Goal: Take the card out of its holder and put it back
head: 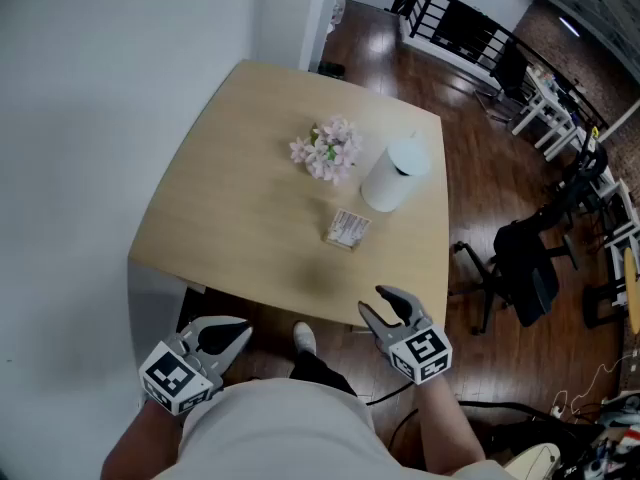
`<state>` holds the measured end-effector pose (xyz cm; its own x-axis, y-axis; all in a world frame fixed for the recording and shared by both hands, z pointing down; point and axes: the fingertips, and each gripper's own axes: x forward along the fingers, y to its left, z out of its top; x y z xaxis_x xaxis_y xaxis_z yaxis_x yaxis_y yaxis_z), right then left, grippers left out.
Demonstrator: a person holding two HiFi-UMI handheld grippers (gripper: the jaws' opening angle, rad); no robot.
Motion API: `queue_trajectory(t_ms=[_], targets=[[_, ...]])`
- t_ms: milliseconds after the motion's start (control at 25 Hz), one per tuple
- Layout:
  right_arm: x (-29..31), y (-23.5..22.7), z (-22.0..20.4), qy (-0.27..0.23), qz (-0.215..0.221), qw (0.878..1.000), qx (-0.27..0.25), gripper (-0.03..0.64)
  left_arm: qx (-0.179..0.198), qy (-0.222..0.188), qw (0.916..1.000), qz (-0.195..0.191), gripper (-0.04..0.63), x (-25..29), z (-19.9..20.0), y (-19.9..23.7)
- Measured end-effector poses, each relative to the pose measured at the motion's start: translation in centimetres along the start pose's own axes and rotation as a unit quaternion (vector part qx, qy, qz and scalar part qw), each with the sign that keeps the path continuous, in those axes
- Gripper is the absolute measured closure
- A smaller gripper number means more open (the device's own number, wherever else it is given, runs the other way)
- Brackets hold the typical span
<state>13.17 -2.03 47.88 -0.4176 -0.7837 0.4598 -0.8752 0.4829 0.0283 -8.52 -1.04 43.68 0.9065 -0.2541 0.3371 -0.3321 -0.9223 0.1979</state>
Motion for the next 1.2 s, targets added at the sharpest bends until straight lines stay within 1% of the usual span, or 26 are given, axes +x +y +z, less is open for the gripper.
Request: queue_trajectory(t_ms=[120,240,320,440,640,760,840,1040,1200], targets=[[3.1,-6.1,0.5,0.006,0.011,1.000,-0.022,0.434,-0.009,0.002,1.0000,0.002,0.594,3.4,2.1,1.1],[6.3,-11.2,0.2,0.018,0.027,0.999,-0.041,0.434,-0.017,0.012,0.9998,0.006,0.594,6.6,3.7,2.0],[8.5,-13.8,-0.2,0.028,0.039,0.997,-0.054,0.434,-0.023,0.015,0.9996,0.006,0.595,8.5,4.5,2.3],[11.4,-16.1,-1.0,0.038,0.064,0.995,-0.063,0.434,-0.033,0.018,0.9992,0.011,0.595,10.6,5.3,2.8],[15.1,-17.2,-2.7,0.050,0.121,0.990,-0.060,0.434,-0.046,0.033,0.9980,0.028,0.594,12.6,5.5,3.4],[16.6,-16.8,-3.4,0.055,0.159,0.984,-0.054,0.457,-0.055,0.039,0.9968,0.044,0.594,13.2,5.7,3.9],[17.3,-16.5,-3.8,0.057,0.177,0.981,-0.052,0.488,-0.062,0.041,0.9957,0.055,0.594,13.4,5.8,4.1],[18.1,-16.2,-4.1,0.057,0.205,0.976,-0.047,0.552,-0.075,0.044,0.9938,0.070,0.594,14.0,5.7,4.3],[18.2,-16.1,-4.1,0.056,0.218,0.973,-0.043,0.580,-0.083,0.041,0.9928,0.077,0.594,14.2,5.5,4.3]])
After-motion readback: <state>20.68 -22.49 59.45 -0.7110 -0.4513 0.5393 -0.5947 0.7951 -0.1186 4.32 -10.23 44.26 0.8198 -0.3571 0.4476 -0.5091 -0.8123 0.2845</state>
